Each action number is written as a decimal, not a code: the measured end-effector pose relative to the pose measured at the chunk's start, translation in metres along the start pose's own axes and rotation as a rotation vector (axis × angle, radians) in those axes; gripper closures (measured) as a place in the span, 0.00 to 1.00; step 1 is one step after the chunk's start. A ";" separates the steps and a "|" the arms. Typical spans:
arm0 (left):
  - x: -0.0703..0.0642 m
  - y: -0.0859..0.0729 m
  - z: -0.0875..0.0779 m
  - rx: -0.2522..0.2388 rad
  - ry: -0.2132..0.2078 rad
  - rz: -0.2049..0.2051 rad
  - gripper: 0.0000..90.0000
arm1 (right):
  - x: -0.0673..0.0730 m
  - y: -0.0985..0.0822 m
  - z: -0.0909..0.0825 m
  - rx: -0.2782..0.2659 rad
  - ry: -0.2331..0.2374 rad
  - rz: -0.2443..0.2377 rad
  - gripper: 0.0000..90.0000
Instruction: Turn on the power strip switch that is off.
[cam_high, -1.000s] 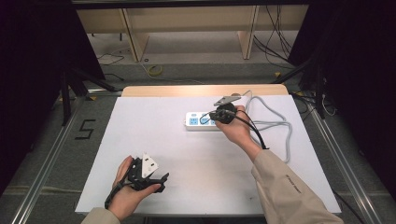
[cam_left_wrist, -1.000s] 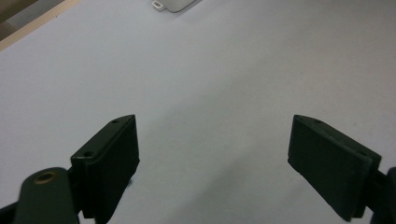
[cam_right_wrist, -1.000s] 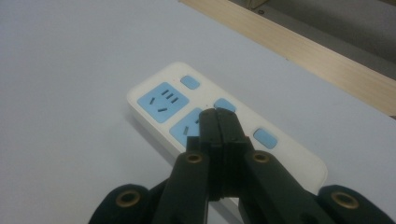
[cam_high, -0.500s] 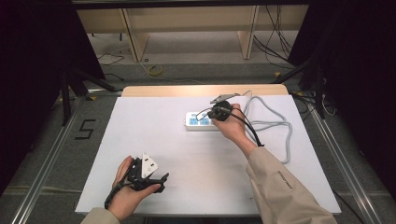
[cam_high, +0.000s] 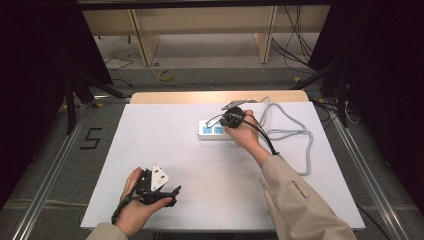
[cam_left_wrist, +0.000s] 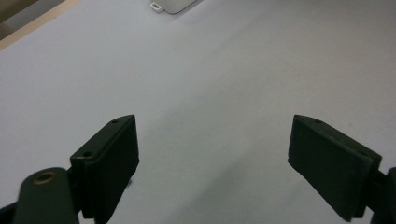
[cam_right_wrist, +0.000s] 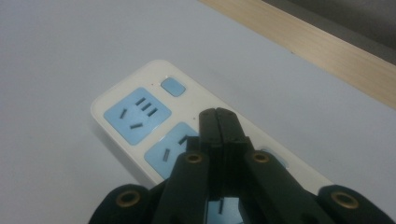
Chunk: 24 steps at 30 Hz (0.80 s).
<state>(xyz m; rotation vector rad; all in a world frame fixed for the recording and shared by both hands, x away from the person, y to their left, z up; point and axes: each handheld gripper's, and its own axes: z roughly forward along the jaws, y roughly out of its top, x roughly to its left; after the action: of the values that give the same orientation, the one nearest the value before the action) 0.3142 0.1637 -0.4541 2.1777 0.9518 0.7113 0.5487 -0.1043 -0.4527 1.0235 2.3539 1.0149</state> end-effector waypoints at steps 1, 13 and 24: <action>0.000 0.000 0.000 0.001 0.000 0.002 0.18 | 0.000 0.001 0.001 -0.001 -0.002 0.000 1.00; 0.000 0.000 0.000 -0.001 0.000 0.006 0.18 | -0.001 0.008 0.011 0.011 -0.003 0.011 1.00; 0.000 0.000 0.000 -0.001 0.000 0.007 0.18 | -0.004 0.010 0.019 0.019 -0.003 0.028 1.00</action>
<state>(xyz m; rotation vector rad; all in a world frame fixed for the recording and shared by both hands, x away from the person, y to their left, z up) 0.3141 0.1641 -0.4541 2.1812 0.9440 0.7147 0.5669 -0.0940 -0.4576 1.0669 2.3571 1.0018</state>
